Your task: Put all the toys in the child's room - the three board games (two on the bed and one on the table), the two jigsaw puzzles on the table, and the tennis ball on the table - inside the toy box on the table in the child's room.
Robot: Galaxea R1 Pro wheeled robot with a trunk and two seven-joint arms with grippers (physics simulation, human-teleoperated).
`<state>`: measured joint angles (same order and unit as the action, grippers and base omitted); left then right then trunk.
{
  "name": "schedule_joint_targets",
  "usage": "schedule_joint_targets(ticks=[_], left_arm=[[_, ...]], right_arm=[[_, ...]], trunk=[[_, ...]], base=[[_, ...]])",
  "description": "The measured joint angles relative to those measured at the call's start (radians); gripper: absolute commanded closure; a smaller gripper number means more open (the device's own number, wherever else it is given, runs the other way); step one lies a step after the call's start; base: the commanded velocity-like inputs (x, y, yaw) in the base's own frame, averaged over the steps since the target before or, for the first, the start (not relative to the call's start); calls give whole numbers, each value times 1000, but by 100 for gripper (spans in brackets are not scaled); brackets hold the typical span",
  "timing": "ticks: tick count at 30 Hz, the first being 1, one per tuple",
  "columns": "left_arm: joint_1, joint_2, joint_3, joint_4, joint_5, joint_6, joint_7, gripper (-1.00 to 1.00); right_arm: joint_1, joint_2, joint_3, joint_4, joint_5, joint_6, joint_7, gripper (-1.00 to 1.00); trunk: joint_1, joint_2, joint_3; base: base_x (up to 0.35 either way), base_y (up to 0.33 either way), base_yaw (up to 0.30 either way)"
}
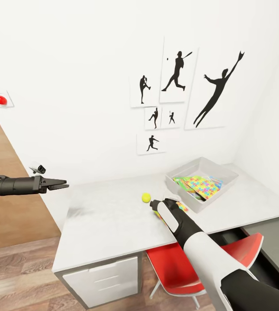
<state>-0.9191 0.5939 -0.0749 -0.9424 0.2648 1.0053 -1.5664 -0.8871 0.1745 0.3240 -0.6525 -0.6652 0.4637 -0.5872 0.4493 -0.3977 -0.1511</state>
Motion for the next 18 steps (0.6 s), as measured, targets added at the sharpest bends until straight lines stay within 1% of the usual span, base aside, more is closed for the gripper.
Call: schedule_joint_targets(ticks=[4,5,7,9,11,18], left_arm=[[0,0,0,2,-1,-19,0,-100],[0,0,0,5,-1,-37,-1,-100],[0,0,0,8,0,-46,-1,-100],[0,0,0,14,0,-55,-1,-100],[0,0,0,17,0,-58,-1,-100],[0,0,0,22,0,-62,-1,-100]], right_arm=[[1,0,-2,0,1,4,-1,-100],[0,0,-3,0,-1,5,-1,-100],[1,0,-3,0,-3,5,-1,-100],[1,-15,-5,0,-5,5,1,-100],[1,-22,-6,0,-6,6,2,-100],[2,-29,-7,1,-8,7,2,-100]], trunk=[[0,0,0],[0,0,0],[0,0,0],[0,0,0],[0,0,0],[0,0,0]], base=[[14,5,0],[36,6,0],[63,25,0],[73,32,0],[39,16,0],[13,5,0]])
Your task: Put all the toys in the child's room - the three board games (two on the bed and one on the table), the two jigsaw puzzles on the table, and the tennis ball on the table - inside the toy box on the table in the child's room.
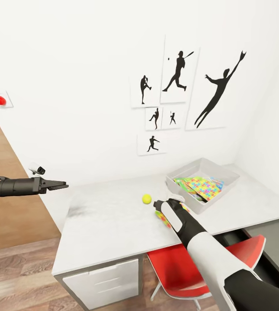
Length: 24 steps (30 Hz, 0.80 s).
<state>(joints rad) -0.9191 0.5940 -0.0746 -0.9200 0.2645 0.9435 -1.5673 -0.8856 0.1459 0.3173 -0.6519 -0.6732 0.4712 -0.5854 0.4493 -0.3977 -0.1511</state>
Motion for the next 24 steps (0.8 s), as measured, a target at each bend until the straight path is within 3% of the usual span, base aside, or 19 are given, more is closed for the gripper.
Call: schedule_joint_targets(ticks=[14,24], left_arm=[[0,0,0,2,0,0,0,-100],[0,0,0,3,0,0,0,-100]], right_arm=[[0,-1,-1,2,-1,0,0,-100],[0,-1,0,3,-1,-2,-1,-100]], trunk=[[0,0,0],[0,0,0]], base=[[1,55,-12],[0,12,-158]])
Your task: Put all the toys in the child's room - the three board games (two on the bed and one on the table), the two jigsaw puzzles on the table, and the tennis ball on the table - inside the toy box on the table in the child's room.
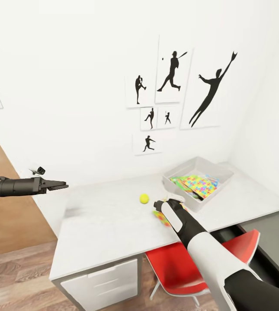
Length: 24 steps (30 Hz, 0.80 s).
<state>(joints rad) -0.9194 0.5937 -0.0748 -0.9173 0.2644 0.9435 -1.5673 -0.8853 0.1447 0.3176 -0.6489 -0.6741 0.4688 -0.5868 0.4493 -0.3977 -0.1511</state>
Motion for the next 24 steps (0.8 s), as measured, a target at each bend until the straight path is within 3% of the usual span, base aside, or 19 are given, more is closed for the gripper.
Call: schedule_joint_targets(ticks=[16,24], left_arm=[[0,0,0,0,0,-1,0,-100],[0,0,0,0,0,-1,0,-100]], right_arm=[[0,0,0,1,-1,-2,0,-100],[0,0,0,2,0,-3,0,-100]], trunk=[[0,0,0],[0,0,0]], base=[[45,17,-148],[45,81,-46]])
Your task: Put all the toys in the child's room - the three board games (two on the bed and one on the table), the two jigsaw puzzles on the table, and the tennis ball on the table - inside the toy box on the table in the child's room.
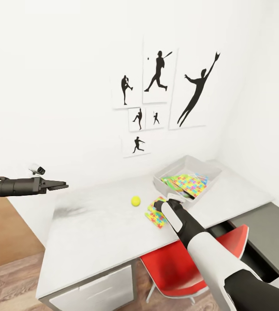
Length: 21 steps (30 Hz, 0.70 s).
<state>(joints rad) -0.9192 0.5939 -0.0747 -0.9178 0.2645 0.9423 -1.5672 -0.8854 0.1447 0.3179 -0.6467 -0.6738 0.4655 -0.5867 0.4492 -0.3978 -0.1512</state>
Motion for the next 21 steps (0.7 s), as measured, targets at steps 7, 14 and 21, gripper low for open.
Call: schedule_joint_targets(ticks=[7,14,21], left_arm=[[0,0,0,0,0,0,0,-100],[0,0,0,0,1,1,0,-100],[10,-2,-2,-5,8,1,0,-100]], right_arm=[[0,0,0,2,0,-1,1,-100],[0,1,1,4,-3,0,7,-100],[0,15,0,7,-2,-2,1,-100]], trunk=[[0,0,0],[0,0,0],[0,0,0]], base=[[30,41,-4],[3,4,0],[0,0,0]])
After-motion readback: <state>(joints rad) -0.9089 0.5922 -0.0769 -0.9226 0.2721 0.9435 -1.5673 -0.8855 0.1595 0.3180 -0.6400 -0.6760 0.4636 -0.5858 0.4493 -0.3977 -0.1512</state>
